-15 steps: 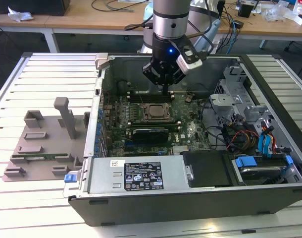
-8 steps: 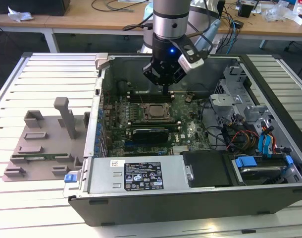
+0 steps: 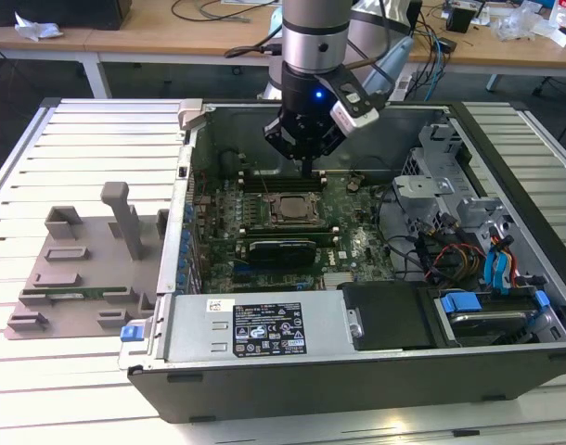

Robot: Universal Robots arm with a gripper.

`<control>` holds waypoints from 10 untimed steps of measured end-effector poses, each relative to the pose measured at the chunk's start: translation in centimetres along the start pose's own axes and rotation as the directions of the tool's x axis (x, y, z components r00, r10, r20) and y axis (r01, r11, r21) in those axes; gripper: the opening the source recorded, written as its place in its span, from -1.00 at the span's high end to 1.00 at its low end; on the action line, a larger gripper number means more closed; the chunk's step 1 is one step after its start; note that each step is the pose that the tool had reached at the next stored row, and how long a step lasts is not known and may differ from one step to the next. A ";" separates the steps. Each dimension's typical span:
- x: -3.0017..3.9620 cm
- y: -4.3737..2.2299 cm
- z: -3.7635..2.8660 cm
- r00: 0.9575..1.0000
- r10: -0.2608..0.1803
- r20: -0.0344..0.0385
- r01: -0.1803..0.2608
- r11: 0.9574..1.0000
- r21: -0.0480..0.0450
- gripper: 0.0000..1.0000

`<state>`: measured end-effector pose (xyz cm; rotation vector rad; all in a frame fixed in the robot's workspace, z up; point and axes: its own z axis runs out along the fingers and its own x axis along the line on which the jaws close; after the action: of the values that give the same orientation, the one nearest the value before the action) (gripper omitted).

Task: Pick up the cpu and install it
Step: 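Install the first cpu locking lever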

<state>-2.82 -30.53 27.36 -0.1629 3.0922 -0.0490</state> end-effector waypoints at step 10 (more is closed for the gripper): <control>2.62 0.80 -0.14 1.000 0.000 0.000 0.000 1.000 0.000 0.79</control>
<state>-5.51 -30.01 27.37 -0.1629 3.0921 -0.0490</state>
